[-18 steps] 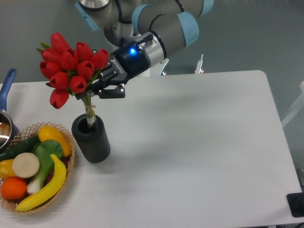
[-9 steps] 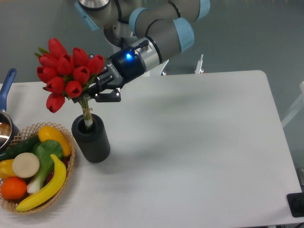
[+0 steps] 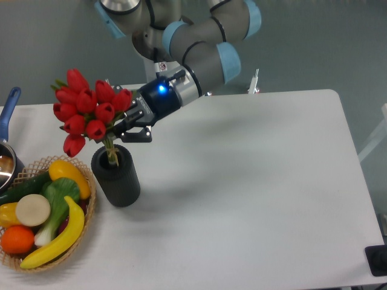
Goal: Insert the flowers into the vase
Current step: 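Lower the tulip stems down into the black vase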
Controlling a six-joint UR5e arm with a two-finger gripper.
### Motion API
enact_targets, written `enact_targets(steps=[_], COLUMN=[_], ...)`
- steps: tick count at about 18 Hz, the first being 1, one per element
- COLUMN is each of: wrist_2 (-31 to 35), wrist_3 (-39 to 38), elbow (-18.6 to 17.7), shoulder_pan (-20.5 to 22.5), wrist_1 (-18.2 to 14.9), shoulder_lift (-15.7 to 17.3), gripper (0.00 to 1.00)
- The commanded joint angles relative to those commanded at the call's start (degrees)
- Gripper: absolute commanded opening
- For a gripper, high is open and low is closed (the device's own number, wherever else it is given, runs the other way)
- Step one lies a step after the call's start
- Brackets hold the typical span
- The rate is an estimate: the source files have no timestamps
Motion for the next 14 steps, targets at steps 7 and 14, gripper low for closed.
enact_targets(steps=[7, 14], wrist_2=[0.26, 1.32], wrist_3=[5.46, 5.37], elbow=[-1.58, -2.99], shoulder_pan=[-0.97, -0.88], wrist_1=[-0.09, 0.00], shoulder_lift=[-4.13, -4.31], gripper=[0.19, 1.00])
